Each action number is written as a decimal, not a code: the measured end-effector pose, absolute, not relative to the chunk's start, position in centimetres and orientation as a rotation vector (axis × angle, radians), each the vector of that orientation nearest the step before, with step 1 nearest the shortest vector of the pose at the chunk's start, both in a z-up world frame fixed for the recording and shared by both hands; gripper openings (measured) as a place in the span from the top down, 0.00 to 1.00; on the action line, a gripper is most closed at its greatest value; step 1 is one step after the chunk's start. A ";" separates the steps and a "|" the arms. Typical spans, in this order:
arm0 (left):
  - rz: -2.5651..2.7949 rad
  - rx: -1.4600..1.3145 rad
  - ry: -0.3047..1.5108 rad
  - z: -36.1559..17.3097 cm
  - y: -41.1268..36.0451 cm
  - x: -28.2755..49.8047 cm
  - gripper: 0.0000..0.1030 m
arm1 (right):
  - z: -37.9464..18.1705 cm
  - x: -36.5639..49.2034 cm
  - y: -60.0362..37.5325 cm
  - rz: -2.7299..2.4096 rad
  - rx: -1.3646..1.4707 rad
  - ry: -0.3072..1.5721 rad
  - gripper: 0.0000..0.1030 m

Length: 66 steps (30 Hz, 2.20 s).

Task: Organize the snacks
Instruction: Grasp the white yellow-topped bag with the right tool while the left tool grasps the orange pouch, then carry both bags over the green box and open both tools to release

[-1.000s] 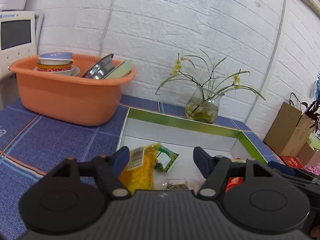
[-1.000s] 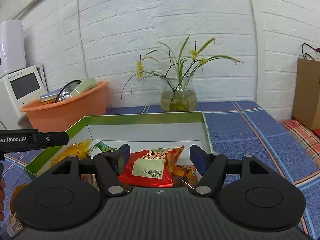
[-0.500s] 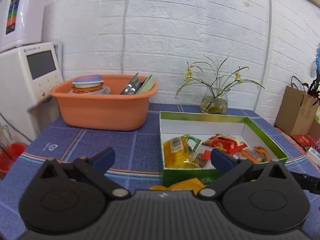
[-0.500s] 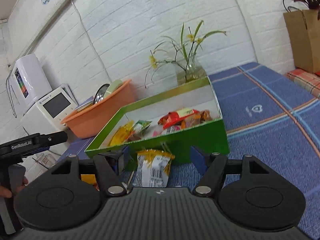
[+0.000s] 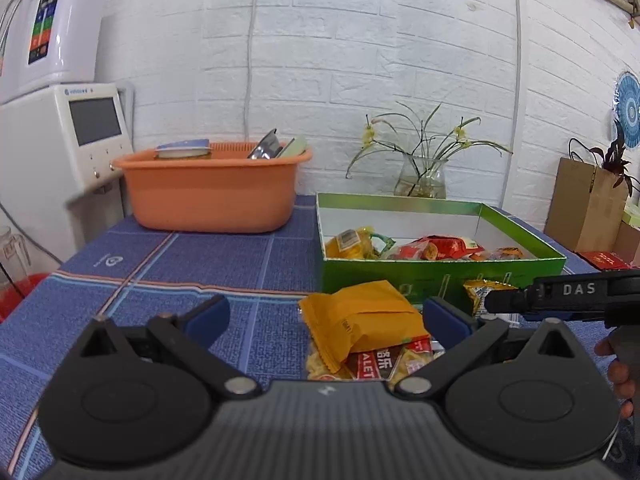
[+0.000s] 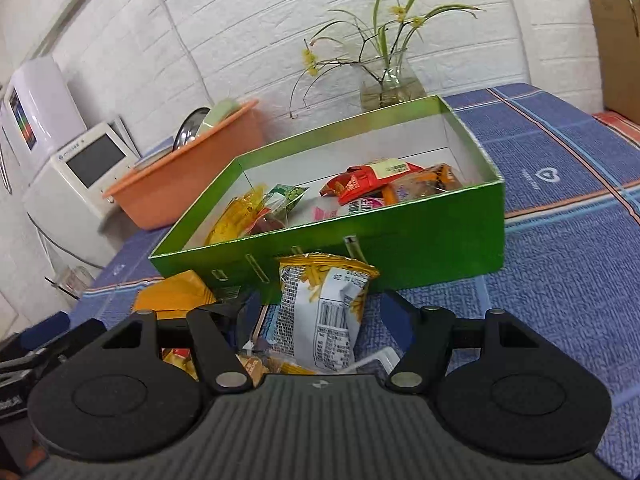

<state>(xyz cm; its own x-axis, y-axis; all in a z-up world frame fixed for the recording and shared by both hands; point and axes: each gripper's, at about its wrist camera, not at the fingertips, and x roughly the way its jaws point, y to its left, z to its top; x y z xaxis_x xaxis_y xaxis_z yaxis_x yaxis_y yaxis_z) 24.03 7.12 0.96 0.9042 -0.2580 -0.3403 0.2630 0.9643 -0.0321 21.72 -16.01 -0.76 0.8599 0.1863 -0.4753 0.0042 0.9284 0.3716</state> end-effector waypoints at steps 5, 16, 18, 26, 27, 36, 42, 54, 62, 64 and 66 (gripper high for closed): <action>-0.233 0.101 0.303 0.6 6.0 24.0 0.00 | -1.6 23.3 -14.7 0.095 0.313 0.564 0.00; -0.240 0.236 0.394 -1.2 2.5 27.4 0.00 | -0.7 20.5 -18.3 0.162 0.490 0.402 0.31; -0.249 0.254 0.403 -1.4 2.1 27.7 0.15 | 0.2 20.1 -18.7 0.174 0.494 0.371 0.31; -0.294 0.114 0.497 -0.6 2.8 27.3 0.60 | 3.3 17.9 -20.8 0.170 0.535 0.247 0.31; -0.300 0.099 0.496 -0.4 3.1 26.9 0.68 | 3.5 17.7 -20.7 0.172 0.529 0.234 0.31; -0.411 0.074 0.543 0.7 4.3 23.1 0.72 | 4.8 16.8 -20.3 0.221 0.531 0.205 0.31; -0.469 0.200 0.493 1.3 4.0 19.2 0.23 | 5.8 15.9 -20.8 0.221 0.519 0.155 0.31; -0.767 0.652 0.483 2.4 2.3 27.7 0.01 | 5.9 15.8 -22.8 0.198 0.571 0.136 0.31; -0.874 0.642 0.657 -0.2 1.9 29.2 0.03 | 5.3 16.4 -23.8 0.165 0.582 0.154 0.31; -0.843 0.643 0.637 -0.2 1.7 28.4 0.07 | 5.1 16.5 -23.7 0.165 0.579 0.164 0.31; -0.806 0.630 0.615 -0.2 1.5 27.2 0.18 | 5.1 16.6 -23.7 0.170 0.584 0.173 0.31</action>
